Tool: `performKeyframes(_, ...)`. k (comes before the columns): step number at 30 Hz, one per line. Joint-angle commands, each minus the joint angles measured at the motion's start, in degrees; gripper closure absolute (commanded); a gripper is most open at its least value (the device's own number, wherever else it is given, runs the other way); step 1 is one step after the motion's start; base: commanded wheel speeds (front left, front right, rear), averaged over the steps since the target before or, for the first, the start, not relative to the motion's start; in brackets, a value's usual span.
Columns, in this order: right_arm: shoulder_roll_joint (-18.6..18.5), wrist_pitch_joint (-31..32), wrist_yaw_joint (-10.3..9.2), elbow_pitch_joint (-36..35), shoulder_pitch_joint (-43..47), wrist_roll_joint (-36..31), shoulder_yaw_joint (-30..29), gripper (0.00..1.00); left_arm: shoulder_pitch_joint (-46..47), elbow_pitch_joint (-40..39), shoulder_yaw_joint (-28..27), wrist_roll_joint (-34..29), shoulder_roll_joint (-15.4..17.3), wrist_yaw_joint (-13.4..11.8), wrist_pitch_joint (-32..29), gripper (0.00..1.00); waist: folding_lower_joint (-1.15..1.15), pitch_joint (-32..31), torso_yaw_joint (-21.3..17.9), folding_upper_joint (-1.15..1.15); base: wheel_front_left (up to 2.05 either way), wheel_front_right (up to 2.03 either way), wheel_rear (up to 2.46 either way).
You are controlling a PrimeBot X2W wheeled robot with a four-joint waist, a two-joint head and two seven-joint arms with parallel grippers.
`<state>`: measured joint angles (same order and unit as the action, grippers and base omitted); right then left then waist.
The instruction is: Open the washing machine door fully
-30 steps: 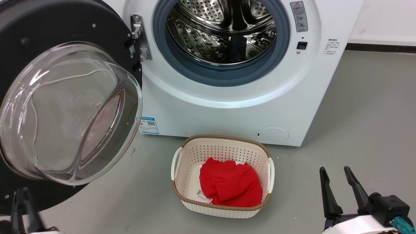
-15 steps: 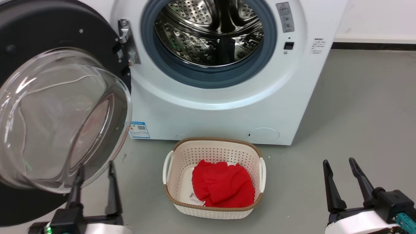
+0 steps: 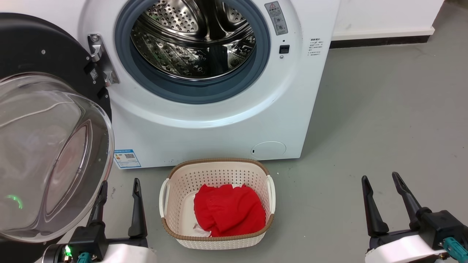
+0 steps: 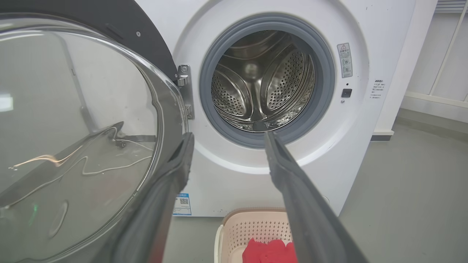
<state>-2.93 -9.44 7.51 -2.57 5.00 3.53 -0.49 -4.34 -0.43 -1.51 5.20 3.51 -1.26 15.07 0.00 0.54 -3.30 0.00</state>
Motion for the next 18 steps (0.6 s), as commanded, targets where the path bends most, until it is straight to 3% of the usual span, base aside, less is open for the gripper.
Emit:
performKeyframes(1,0.11,0.14,-0.04,-0.27,0.52,-0.09,0.15,0.0,-0.29,0.16,0.04,-0.45,0.0,-0.19,0.14,0.0,0.0,-0.07,-0.2,0.0,0.0,0.0,0.0)
performKeyframes(18,0.11,0.35,-0.04,0.14,1.09,0.98,0.46,0.0,-1.11,1.19,0.38,-0.86,-0.19,0.05,0.14,0.0,0.0,-0.62,-0.27,0.0,0.0,0.0,0.0)
